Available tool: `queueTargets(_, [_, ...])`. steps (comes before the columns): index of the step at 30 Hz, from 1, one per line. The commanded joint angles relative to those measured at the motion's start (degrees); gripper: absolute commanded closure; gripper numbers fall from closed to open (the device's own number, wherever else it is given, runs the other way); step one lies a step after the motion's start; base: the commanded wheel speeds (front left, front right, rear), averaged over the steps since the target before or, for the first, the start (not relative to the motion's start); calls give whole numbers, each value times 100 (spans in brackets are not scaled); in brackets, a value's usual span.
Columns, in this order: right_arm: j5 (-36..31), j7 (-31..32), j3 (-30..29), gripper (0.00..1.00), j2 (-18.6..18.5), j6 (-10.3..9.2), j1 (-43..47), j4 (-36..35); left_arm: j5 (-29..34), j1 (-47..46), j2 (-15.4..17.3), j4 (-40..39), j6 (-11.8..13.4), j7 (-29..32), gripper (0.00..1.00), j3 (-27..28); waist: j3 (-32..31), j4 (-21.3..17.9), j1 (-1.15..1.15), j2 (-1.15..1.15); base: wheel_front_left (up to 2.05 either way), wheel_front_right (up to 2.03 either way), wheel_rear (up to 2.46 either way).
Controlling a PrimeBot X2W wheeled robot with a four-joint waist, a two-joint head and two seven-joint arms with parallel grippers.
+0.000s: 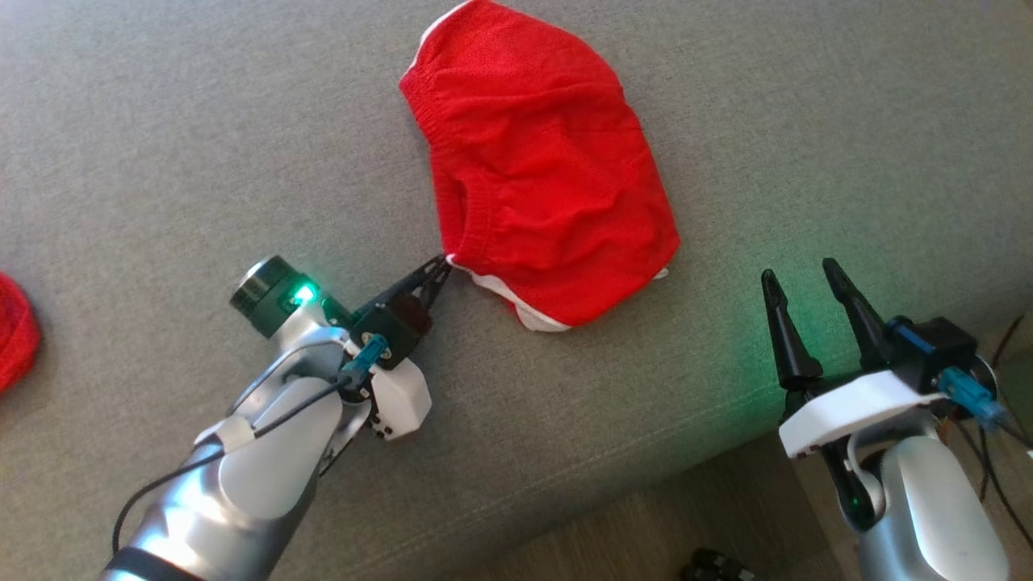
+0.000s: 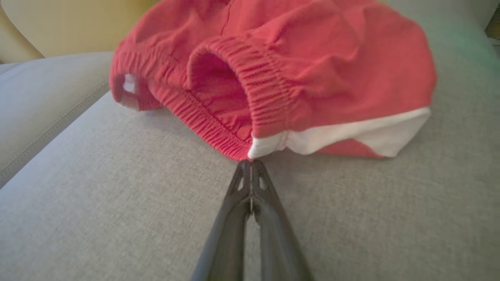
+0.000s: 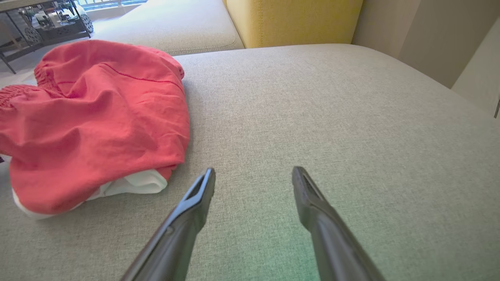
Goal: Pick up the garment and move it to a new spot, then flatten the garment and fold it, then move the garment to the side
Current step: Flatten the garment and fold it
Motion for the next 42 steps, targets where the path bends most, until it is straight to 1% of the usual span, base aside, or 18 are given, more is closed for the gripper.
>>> queueTargets(1, [75,-54,119,0,-22,-3,-165,-185,-29,-270,161,-242,-8,-32,100,111,4,-19,0,0,0,0,0])
queueTargets(3, [95,-54,129,0,-22,-3,-163,-174,-23,-282,197,-328,-24,-32,100,40,-8,-32,0,0,0,0,0])
queueTargets(10, [238,-54,158,0,-22,-3,-141,-57,-66,-304,351,-991,-147,-32,100,-315,-250,-106,0,0,0,0,0])
queueTargets(14, [387,-54,231,0,-22,-3,-97,19,-317,-267,365,-1304,-229,-32,100,-467,-467,-205,0,0,0,0,0])
queueTargets(17, [449,-54,230,0,-22,-3,-36,71,-844,-231,281,-1410,-274,-32,100,-445,-645,-279,0,0,0,0,0])
queueTargets(18, [449,-54,230,0,-22,-3,-36,71,-844,-231,281,-1410,-274,-32,100,-445,-645,-279,0,0,0,0,0])
queueTargets(20, [481,-54,233,0,-22,-3,0,100,-1401,-270,192,-1391,-287,-32,100,-425,-755,-335,0,0,0,0,0])
queueTargets(23, [545,-54,229,0,-22,-3,46,122,-2297,-612,190,-1331,-291,26,100,-641,-903,-430,0,0,0,0,0])
queueTargets(26, [654,-54,237,0,-22,-3,86,131,-2969,-1185,283,-1358,-292,339,100,-760,-1032,-538,0,0,0,0,0])
queueTargets(28, [722,-54,254,0,-22,-3,102,143,-3271,-1537,294,-1317,-293,589,100,-626,-1117,-629,0,0,0,0,0])
queueTargets(30, [749,-54,259,0,-22,-3,116,140,-3525,-1872,213,-1247,-287,879,100,-441,-1202,-711,0,0,0,0,0])
queueTargets(32, [783,-54,274,0,-22,-3,128,127,-3732,-2224,76,-1204,-238,1162,100,-265,-1281,-785,0,0,0,0,0])
queueTargets(34, [804,-54,318,0,-22,-3,144,124,-3879,-2574,-74,-1186,-128,1396,100,-106,-1359,-849,0,0,0,0,0])
queueTargets(37, [817,-54,357,0,-22,-3,179,115,-3940,-3018,-250,-1089,199,1750,100,53,-1455,-900,0,0,0,0,0])
queueTargets(40, [818,-54,374,0,-22,-3,213,101,-3875,-3203,-258,-771,543,2181,100,44,-1519,-908,0,0,0,0,0])
queueTargets(42, [820,-54,424,0,-22,-3,224,84,-3769,-3124,-133,-470,698,2342,100,-31,-1531,-901,0,0,0,0,0])
